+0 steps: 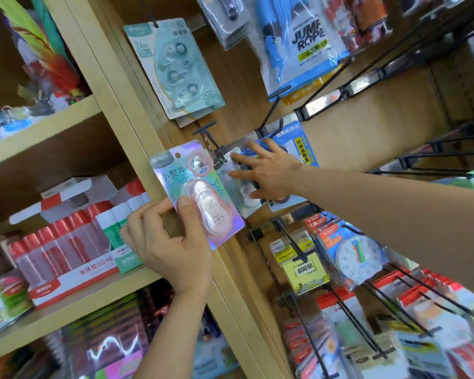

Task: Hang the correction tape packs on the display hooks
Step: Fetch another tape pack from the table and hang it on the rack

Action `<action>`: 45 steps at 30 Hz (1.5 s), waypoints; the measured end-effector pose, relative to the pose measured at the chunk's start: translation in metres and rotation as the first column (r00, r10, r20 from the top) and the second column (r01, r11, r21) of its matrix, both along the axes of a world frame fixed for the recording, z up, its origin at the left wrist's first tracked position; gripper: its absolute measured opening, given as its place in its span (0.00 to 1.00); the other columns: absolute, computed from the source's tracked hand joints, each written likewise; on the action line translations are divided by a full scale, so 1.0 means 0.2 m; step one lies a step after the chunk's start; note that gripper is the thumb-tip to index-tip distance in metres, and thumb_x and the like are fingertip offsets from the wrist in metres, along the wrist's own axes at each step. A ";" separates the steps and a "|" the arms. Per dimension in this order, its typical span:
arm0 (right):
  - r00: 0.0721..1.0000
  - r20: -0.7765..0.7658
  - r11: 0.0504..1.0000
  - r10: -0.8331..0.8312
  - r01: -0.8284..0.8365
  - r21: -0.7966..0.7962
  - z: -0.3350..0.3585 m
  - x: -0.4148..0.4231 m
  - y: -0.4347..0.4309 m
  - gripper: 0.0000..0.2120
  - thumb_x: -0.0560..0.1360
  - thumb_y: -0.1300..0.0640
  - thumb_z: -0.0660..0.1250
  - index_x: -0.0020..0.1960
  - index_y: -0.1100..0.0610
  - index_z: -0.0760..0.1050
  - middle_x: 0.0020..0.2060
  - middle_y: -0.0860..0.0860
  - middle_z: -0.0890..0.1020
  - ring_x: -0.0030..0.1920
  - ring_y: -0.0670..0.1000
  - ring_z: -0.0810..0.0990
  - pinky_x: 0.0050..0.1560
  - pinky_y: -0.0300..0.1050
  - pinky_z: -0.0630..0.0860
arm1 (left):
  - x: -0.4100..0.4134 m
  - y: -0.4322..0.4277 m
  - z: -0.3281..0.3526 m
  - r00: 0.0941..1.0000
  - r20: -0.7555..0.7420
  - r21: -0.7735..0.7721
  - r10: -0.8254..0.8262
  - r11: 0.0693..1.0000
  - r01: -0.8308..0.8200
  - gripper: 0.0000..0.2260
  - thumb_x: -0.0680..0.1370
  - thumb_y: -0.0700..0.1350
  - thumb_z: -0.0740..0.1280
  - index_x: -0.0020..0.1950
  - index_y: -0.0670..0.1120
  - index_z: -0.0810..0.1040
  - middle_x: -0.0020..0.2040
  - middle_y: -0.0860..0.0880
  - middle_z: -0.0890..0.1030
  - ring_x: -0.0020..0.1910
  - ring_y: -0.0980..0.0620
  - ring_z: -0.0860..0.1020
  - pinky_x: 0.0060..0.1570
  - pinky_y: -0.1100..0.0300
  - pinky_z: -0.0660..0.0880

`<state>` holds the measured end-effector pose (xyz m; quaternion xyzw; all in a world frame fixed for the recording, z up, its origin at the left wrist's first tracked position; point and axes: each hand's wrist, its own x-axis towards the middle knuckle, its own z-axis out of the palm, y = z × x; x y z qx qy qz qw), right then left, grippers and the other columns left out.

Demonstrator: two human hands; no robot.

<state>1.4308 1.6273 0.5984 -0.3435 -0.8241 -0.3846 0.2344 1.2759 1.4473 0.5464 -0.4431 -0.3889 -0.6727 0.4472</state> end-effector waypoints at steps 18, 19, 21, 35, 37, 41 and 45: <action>-0.055 -0.992 -0.044 0.110 -0.998 0.050 -0.21 0.07 -0.57 0.17 0.73 0.68 0.72 0.60 0.62 0.76 0.55 0.59 0.84 0.53 0.55 0.83 0.51 0.48 0.81 | 0.01 -0.01 0.02 0.983 -0.174 -0.105 0.057 0.991 -0.077 0.14 0.80 0.46 0.66 0.64 0.42 0.80 0.69 0.44 0.77 0.69 0.46 0.70 0.65 0.48 0.71; -0.083 -0.991 -0.001 0.102 -0.996 0.084 -0.22 0.09 -0.55 0.18 0.72 0.67 0.73 0.60 0.62 0.76 0.55 0.58 0.84 0.53 0.54 0.83 0.51 0.47 0.81 | 0.01 -0.02 0.02 0.980 -0.190 -0.126 0.065 0.988 -0.090 0.17 0.80 0.45 0.65 0.67 0.43 0.79 0.71 0.44 0.75 0.72 0.45 0.69 0.68 0.47 0.70; -0.091 -0.988 0.088 0.124 -0.991 0.102 -0.25 0.15 -0.52 0.21 0.71 0.65 0.74 0.63 0.61 0.75 0.55 0.57 0.84 0.54 0.54 0.83 0.55 0.49 0.80 | 0.01 -0.02 0.02 0.972 -0.210 -0.157 0.101 0.978 -0.135 0.20 0.78 0.43 0.67 0.71 0.43 0.77 0.74 0.45 0.73 0.75 0.43 0.67 0.71 0.44 0.68; 0.180 -0.866 0.458 0.467 -0.887 0.062 -0.18 0.15 -0.48 0.33 0.78 0.61 0.69 0.78 0.43 0.60 0.56 0.50 0.82 0.38 0.42 0.76 0.45 0.46 0.75 | 0.02 -0.02 0.01 0.967 -0.198 -0.124 0.158 0.975 -0.184 0.21 0.75 0.40 0.68 0.69 0.43 0.78 0.74 0.45 0.73 0.74 0.43 0.68 0.72 0.51 0.68; 0.219 -0.858 0.497 0.465 -0.866 0.048 -0.18 0.12 -0.46 0.34 0.78 0.61 0.68 0.78 0.41 0.59 0.58 0.66 0.79 0.38 0.59 0.74 0.47 0.57 0.76 | 0.02 -0.02 0.00 0.969 -0.194 -0.123 0.155 0.976 -0.181 0.21 0.75 0.40 0.67 0.68 0.43 0.79 0.74 0.45 0.73 0.74 0.43 0.68 0.73 0.54 0.67; 0.207 -0.857 0.518 0.472 -0.852 0.079 -0.23 0.10 -0.44 0.35 0.78 0.60 0.68 0.78 0.41 0.57 0.61 0.64 0.77 0.44 0.57 0.81 0.52 0.53 0.78 | 0.02 -0.02 0.00 0.969 -0.195 -0.124 0.154 0.976 -0.180 0.21 0.75 0.40 0.67 0.68 0.43 0.79 0.74 0.46 0.74 0.74 0.44 0.68 0.72 0.52 0.68; 0.147 -0.883 0.511 0.446 -0.852 0.116 -0.28 0.09 -0.44 0.34 0.79 0.58 0.68 0.78 0.41 0.58 0.46 0.58 0.81 0.41 0.52 0.80 0.46 0.55 0.79 | 0.02 -0.02 0.00 0.966 -0.205 -0.112 0.159 0.976 -0.185 0.20 0.75 0.40 0.68 0.68 0.43 0.79 0.73 0.45 0.74 0.74 0.43 0.69 0.71 0.51 0.69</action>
